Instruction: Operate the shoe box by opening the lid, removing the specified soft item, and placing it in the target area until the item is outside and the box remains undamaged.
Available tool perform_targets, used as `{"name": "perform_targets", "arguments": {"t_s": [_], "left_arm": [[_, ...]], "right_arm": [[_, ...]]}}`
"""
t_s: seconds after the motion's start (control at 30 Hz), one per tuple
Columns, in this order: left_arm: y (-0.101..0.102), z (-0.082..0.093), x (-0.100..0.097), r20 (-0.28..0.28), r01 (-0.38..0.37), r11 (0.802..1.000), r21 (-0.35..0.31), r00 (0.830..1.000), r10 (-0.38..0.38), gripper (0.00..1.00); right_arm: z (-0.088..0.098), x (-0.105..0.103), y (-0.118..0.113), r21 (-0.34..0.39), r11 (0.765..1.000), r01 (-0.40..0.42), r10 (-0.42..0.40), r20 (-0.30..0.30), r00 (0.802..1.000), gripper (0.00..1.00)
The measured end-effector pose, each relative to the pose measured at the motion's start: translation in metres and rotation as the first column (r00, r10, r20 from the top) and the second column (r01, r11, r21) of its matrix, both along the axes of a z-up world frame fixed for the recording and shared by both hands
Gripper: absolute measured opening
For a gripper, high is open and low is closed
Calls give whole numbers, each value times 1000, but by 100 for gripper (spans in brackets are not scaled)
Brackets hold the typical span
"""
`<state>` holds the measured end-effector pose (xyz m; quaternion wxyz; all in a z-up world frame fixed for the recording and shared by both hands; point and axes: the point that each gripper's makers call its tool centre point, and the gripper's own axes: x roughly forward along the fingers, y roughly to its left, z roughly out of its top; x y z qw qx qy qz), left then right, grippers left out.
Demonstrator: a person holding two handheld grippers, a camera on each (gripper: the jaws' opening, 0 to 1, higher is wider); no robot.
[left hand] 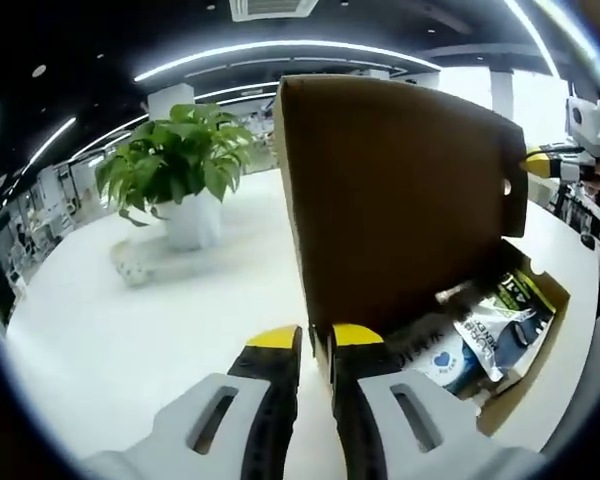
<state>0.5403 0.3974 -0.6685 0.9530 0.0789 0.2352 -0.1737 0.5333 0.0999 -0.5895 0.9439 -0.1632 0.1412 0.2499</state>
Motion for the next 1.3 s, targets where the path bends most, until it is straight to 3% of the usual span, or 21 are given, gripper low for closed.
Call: {"name": "perform_targets", "arguments": {"t_s": [0.5, 0.9, 1.1, 1.3], "left_arm": [[-2, -15, 9, -29, -14, 1000, 24, 999, 15, 1], [-2, -10, 10, -44, -45, 999, -16, 998, 44, 0], [-3, -8, 15, -41, -47, 999, -12, 998, 46, 0], [-2, -7, 22, -46, -43, 999, -5, 998, 42, 0]], "right_arm": [[-2, 17, -3, 57, 998, 21, -19, -29, 999, 0], [-2, 21, -3, 119, 993, 24, -23, -13, 1000, 6], [-21, 17, -7, 115, 993, 36, -31, -43, 999, 6], [-64, 7, -15, 140, 984, 111, -85, -180, 980, 7]]}}
